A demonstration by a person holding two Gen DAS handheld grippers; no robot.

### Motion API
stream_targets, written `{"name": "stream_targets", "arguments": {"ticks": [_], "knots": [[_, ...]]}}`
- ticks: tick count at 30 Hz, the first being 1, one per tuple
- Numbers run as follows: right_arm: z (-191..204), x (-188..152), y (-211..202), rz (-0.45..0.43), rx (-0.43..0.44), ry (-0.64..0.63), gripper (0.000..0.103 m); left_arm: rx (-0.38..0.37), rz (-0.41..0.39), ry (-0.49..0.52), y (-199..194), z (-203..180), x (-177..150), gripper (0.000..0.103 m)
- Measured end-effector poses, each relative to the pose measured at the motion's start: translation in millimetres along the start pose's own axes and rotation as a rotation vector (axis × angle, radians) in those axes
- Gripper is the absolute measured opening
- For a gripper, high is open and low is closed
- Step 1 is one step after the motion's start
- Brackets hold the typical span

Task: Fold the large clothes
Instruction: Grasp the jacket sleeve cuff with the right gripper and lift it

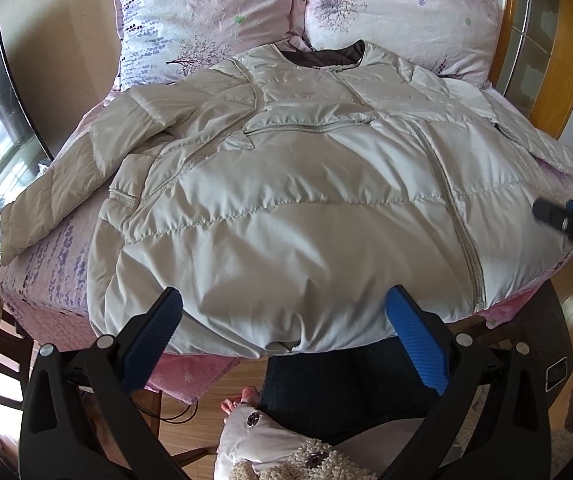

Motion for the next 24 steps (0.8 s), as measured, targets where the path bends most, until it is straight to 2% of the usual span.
{"name": "stream_targets", "arguments": {"ticks": [4, 7, 9, 12, 14, 17, 22, 24], "knots": [[-45, 25, -11, -0.104, 0.026, 0.135, 0.102, -0.022, -0.023, -0.077, -1, 22, 7, 0.101], [-95, 43, -19, -0.177, 0.028, 0.29, 0.102, 0.006, -0.073, -0.19, 0, 55, 16, 0.101], [-135, 52, -20, -0.216, 0.047, 0.424, 0.102, -0.006, -0.121, -0.28, 2, 83, 19, 0.101], [-194, 61, -16, -0.253, 0.094, 0.627, 0.102, -0.021, -0.111, -0.407, 13, 121, 22, 0.101], [-232, 62, -10, -0.267, 0.099, 0.756, 0.09, -0.017, -0.103, -0.463, 20, 140, 24, 0.101], [-278, 62, 3, -0.27, 0.091, 0.897, 0.078, 0.0, -0.091, -0.52, 35, 167, 27, 0.101], [-336, 56, 29, -0.244, 0.056, 1.081, 0.067, -0.002, -0.164, -0.593, 52, 200, 27, 0.101], [-353, 55, 37, -0.237, 0.039, 1.119, 0.06, 0.021, -0.16, -0.617, 62, 212, 28, 0.101]]}}
Point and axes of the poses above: each gripper's, at about its wrist camera, not at the fingertips, and y roughly the way its jaws point, z to its left, x to its top, the point moved 4 cm from there along y, roughly the way its jaws point, and after that the axes turned 9 degrees about x, right-handed, at the moved point
